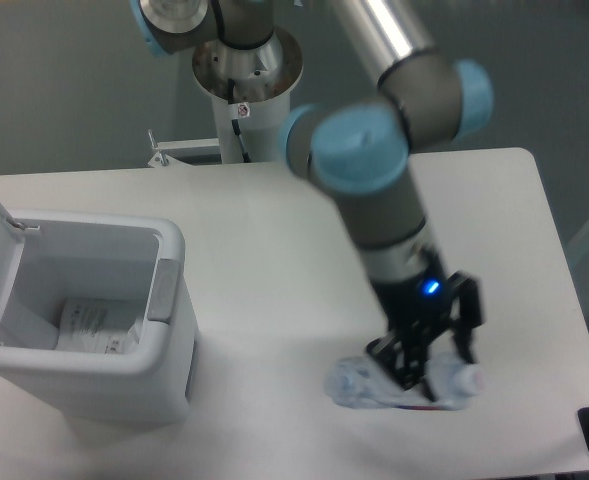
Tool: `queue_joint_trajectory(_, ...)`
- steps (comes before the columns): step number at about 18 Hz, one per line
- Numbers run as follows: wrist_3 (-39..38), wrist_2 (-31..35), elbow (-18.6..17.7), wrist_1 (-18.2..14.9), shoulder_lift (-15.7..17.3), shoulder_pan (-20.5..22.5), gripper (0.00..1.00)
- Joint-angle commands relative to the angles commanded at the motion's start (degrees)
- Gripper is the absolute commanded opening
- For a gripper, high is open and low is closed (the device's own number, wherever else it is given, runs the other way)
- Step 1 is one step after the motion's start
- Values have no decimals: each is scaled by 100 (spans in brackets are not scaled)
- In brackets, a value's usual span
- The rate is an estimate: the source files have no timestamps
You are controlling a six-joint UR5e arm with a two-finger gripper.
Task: Place the trash in the trash can
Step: 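Lift the bottle and carry it over the trash bin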
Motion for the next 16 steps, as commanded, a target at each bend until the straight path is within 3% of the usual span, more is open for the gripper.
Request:
queue_joint_trajectory(3, -70, -605, 53, 202, 510, -35, 63)
queue_joint_trajectory(8, 26, -1572, 132, 238, 863, -456, 63)
queue_joint_trajectory(10, 175, -1784, -69, 238, 1055, -684, 63)
queue_joint_trajectory(12, 613, -1785, -481, 238, 1319, -1141, 63)
queue_joint_trajectory(16, 1027, -1802, -1193, 246, 1688, -1529, 63)
